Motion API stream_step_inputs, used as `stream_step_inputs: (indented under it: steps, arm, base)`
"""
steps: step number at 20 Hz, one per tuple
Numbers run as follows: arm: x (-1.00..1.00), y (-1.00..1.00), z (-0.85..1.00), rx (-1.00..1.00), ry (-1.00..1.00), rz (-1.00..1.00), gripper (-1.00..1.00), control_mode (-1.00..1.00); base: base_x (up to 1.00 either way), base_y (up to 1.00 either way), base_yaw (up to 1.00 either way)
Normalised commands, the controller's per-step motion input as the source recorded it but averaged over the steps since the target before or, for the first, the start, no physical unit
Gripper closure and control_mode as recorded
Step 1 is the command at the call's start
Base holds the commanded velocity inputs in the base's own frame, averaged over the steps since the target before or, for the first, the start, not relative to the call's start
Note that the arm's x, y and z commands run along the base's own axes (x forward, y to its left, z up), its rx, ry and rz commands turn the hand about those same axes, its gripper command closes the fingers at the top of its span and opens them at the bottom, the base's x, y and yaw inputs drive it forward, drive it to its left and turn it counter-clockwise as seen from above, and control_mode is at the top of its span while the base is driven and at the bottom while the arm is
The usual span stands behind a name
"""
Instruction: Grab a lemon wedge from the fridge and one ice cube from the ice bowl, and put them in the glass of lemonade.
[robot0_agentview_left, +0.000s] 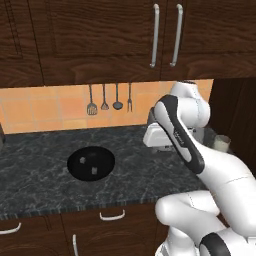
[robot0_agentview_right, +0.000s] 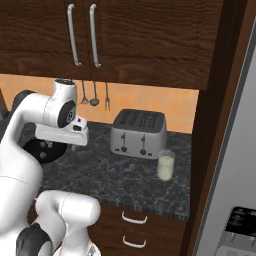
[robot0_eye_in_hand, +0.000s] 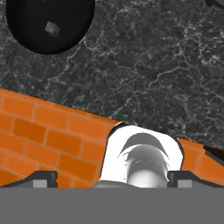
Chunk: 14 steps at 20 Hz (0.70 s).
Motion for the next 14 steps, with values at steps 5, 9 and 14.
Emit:
stream_step_inputs:
  steps: [5,9,14]
  arm:
    - [0.65,0.36,-0.11,-0.07,0.02,0.11,-1.0,-1.0]
    - [0.99,0.5,-0.32,0.0,0.11,0.1,-1.0,-1.0]
    - [0.57,0.16,-0.72,0.03,0.03,0.06,-1.0,-1.0]
  base:
    - [0.0,0.0,0.0]
    - [0.0,0.0,0.0]
    - [0.0,0.0,0.0]
